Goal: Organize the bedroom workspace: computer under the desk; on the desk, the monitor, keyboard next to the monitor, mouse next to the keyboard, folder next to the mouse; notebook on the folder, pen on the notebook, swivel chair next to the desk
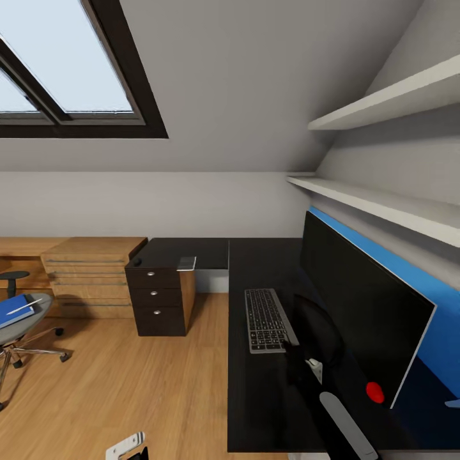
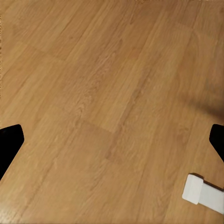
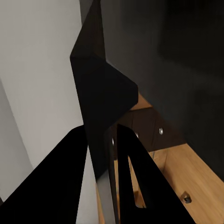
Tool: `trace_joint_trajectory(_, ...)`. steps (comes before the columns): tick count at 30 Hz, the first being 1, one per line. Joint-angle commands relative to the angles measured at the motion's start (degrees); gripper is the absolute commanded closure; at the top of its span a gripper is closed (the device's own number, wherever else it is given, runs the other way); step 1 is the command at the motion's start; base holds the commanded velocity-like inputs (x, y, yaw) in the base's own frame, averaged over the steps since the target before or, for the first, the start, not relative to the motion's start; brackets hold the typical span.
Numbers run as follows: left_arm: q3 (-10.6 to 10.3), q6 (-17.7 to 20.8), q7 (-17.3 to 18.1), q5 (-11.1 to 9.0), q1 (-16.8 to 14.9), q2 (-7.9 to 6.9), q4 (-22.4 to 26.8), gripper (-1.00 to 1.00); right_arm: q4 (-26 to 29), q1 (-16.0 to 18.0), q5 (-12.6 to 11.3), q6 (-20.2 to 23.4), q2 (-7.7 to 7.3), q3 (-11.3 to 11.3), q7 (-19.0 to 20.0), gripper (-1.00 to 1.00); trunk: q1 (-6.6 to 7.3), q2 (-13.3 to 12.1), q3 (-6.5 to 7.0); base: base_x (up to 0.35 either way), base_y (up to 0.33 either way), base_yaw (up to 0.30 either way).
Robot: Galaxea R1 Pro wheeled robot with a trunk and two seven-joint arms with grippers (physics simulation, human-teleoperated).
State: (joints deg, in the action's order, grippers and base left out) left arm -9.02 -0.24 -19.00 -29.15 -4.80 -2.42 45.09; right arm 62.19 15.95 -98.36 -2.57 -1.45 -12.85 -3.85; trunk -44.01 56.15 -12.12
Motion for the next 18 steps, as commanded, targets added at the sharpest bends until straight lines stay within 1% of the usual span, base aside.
trace_joint_trajectory(1, -0.10, -0.02, -0.48, -0.47, -0.04, -0.07, 0.09, -1.00, 0.10, 0.04, -0.54, -0.38, -0.06, -0.17, -0.09, 1.00, -0.01, 0.06, -0.08, 0.000, 0.000, 0.000)
trace_joint_trajectory(10, 0.43, -0.02, -0.42, -0.47, -0.04, -0.05, 0.09, -1.00, 0.08, 0.04, -0.66, -2.71, 0.09, -0.24, -0.08, 1.00, -0.01, 0.06, -0.08, 0.000, 0.000, 0.000)
trace_joint_trajectory(18, 0.42, -0.02, -0.35, -0.48, -0.04, 0.00, 0.02, -1.00, 0.11, 0.04, -0.77, -2.87, 0.13, -0.25, -0.10, 1.00, -0.01, 0.06, -0.08, 0.000, 0.000, 0.000)
